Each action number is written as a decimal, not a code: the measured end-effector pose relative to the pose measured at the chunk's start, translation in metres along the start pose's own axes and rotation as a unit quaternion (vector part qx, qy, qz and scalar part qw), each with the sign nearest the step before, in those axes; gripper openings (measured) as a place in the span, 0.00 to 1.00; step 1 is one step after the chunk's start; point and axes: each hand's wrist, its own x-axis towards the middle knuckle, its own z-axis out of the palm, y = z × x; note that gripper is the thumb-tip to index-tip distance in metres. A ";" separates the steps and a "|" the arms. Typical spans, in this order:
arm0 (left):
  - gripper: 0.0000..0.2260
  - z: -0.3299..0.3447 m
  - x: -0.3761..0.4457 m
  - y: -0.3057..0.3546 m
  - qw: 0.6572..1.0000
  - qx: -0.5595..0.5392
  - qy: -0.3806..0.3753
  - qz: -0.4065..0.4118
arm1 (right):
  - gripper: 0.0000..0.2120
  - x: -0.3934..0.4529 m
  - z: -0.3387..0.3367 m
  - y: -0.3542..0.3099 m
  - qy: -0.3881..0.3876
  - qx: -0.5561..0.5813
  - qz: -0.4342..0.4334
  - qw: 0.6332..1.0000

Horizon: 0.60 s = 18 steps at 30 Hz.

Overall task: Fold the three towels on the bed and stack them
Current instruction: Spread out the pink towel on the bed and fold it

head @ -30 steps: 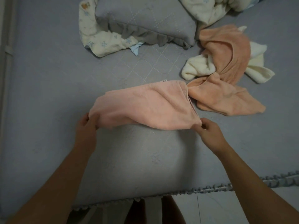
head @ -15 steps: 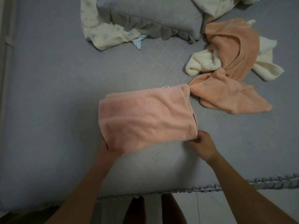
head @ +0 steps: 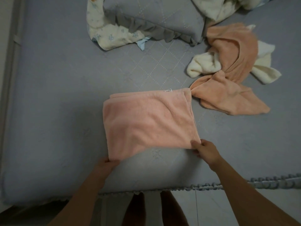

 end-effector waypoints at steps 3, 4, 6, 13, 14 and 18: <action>0.03 -0.013 -0.010 0.010 0.983 -0.178 -0.015 -0.037 | 0.10 -0.010 -0.010 -0.013 0.046 0.076 -0.016 0.996; 0.03 -0.021 -0.013 0.022 0.978 -0.208 -0.005 -0.007 | 0.10 -0.014 -0.015 -0.022 0.062 0.095 -0.022 0.993; 0.05 -0.039 -0.024 0.056 0.974 -0.216 0.014 0.067 | 0.09 -0.023 -0.028 -0.047 0.076 0.120 -0.044 0.989; 0.06 -0.113 -0.108 0.204 0.948 -0.134 0.040 0.287 | 0.06 -0.079 -0.077 -0.211 0.085 0.150 -0.200 0.964; 0.07 -0.124 -0.120 0.223 0.938 -0.144 0.055 0.309 | 0.06 -0.087 -0.085 -0.235 0.091 0.149 -0.217 0.960; 0.09 -0.148 -0.167 0.280 0.909 -0.216 0.052 0.352 | 0.08 -0.110 -0.108 -0.309 0.079 0.143 -0.249 0.955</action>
